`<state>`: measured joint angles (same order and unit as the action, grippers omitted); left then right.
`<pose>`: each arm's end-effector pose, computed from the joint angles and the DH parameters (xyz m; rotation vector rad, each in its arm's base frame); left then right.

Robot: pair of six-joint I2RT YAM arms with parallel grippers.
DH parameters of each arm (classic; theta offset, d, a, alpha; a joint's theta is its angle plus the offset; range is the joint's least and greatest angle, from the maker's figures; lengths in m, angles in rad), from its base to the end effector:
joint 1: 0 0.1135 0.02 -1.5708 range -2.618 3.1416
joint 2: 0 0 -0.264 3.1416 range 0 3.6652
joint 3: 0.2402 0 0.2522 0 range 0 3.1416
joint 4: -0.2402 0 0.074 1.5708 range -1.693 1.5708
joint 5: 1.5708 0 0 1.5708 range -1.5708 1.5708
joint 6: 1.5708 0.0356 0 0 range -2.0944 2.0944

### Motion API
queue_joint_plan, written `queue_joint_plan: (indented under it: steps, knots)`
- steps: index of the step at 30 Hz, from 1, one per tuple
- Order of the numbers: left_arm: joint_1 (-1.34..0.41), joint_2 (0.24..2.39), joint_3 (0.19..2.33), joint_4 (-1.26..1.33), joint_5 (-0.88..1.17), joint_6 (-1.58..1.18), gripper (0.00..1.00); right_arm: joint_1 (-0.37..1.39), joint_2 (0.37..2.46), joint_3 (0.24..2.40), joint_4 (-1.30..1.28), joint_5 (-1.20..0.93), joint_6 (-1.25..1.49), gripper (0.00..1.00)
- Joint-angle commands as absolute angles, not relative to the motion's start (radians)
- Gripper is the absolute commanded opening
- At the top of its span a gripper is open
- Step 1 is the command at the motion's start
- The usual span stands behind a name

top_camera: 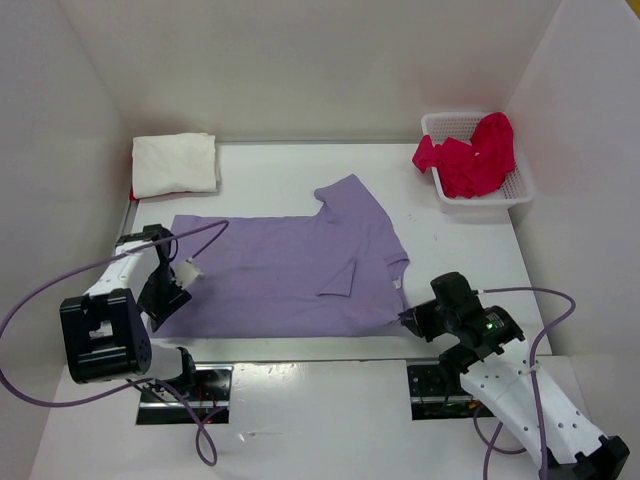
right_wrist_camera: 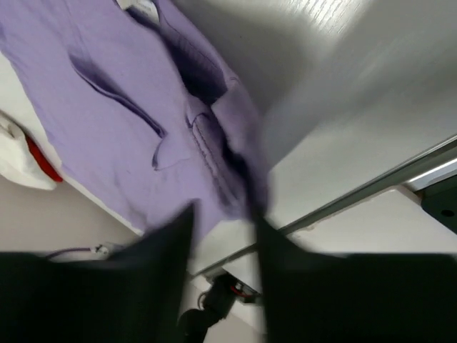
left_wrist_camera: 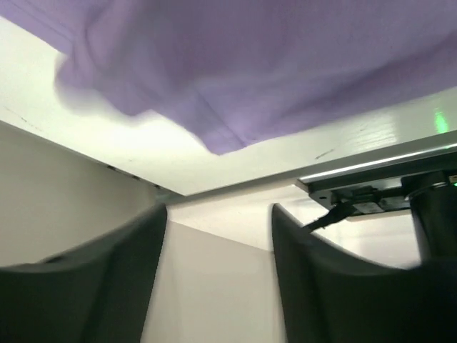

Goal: Fold and stack the t-shirts
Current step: Fold the flattened tshirt in 1/3 of the way

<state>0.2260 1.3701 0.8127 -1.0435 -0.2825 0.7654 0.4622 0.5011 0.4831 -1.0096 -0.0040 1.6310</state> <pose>0.1963 0.0553 0.1854 -0.7950 -2.8521 -0.3491 0.0815 0.0408 0.2021 1.5406 2.3319 0.6766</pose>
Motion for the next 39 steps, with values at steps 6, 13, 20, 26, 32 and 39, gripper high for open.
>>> queue_joint_plan:
  steps: [6,13,20,26,32,39]
  knots:
    - [0.281,1.347,0.807,-1.020,-0.409,0.782,0.99,0.469,0.520,0.503,-1.042,0.015,1.667,1.00]
    - [0.324,1.382,1.168,-1.063,-0.323,0.790,1.00,0.469,0.743,0.768,-1.020,0.150,1.443,1.00]
    - [-0.188,1.401,1.497,-1.017,-0.023,0.707,1.00,0.477,1.150,0.953,-0.875,0.256,1.161,1.00]
    - [-0.694,1.523,1.364,-0.743,0.057,0.614,1.00,0.203,1.227,0.827,-0.697,0.052,0.957,1.00]
    - [-0.934,1.712,1.330,-0.477,0.015,0.604,1.00,0.169,1.313,0.845,-0.678,0.064,0.917,1.00]
    - [-0.954,1.819,1.345,-0.397,0.110,0.604,0.93,0.146,1.307,0.776,-0.634,0.040,0.928,1.00]
